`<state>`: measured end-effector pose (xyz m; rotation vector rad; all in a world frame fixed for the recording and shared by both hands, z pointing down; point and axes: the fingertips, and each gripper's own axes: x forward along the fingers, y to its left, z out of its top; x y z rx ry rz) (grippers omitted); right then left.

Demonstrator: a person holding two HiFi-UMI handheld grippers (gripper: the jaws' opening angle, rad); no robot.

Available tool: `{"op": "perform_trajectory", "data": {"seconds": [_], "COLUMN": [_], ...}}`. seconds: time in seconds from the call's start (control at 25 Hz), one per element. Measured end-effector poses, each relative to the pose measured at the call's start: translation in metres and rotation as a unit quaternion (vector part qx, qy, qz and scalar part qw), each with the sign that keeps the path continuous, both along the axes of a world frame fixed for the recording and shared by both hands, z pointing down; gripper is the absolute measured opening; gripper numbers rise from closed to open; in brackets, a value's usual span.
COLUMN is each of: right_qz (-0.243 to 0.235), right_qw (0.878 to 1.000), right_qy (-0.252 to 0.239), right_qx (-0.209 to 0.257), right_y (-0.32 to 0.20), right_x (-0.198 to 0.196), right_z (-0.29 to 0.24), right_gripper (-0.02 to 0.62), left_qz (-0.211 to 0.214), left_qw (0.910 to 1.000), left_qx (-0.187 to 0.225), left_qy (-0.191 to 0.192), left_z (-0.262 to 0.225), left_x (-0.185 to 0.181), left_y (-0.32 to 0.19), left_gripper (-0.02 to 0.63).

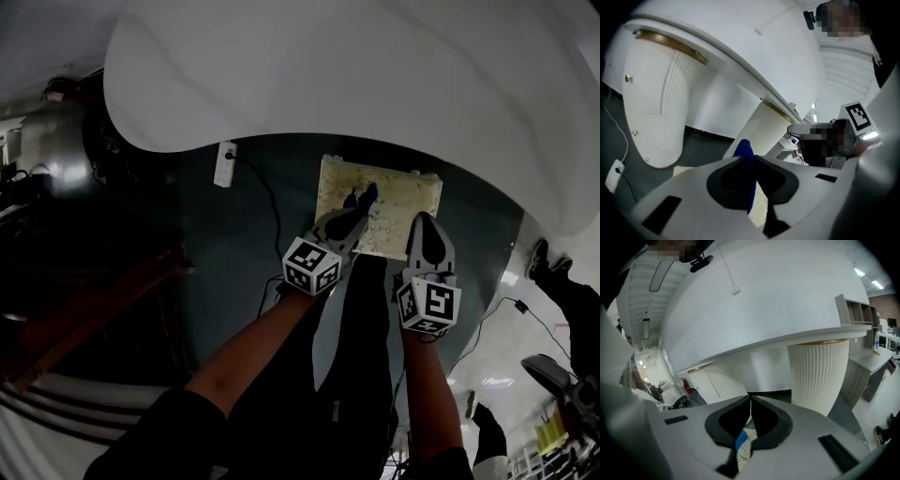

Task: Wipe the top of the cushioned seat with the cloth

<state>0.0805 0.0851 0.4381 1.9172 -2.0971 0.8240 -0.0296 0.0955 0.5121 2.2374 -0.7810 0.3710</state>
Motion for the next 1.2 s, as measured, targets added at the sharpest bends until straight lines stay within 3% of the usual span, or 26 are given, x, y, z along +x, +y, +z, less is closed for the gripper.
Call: {"op": "perform_trajectory", "data": {"seconds": [0.36,0.64,0.88,1.2], "right_qz": [-0.023,-0.066,-0.084,-0.091], "right_qw": [1.000,0.998,0.996,0.995], "right_qy": [0.003,0.019,0.033,0.033], "right_qx": [-0.002,-0.004,-0.005,-0.018], "right_y": [0.005,0.013,0.016,0.011], "right_x": [-0.055,-0.088,-0.100,-0.090], "right_z": [-0.005,0.003,0.015,0.031], "right_gripper": [0.038,0.038,0.038,0.038], "left_qz": [-0.054,-0.081,-0.094,-0.060], "left_qw": [0.9973,0.9925,0.9892,0.9918], "left_qx": [0.009,0.001,-0.015,-0.017], "left_qy": [-0.048,-0.091,-0.111,-0.111], "left_z": [-0.008,0.030,0.060,0.097], "left_x": [-0.108,-0.160,-0.169,-0.127], "left_y": [0.027,0.037,0.045,0.039], "left_gripper": [0.051,0.048,0.049,0.049]}}
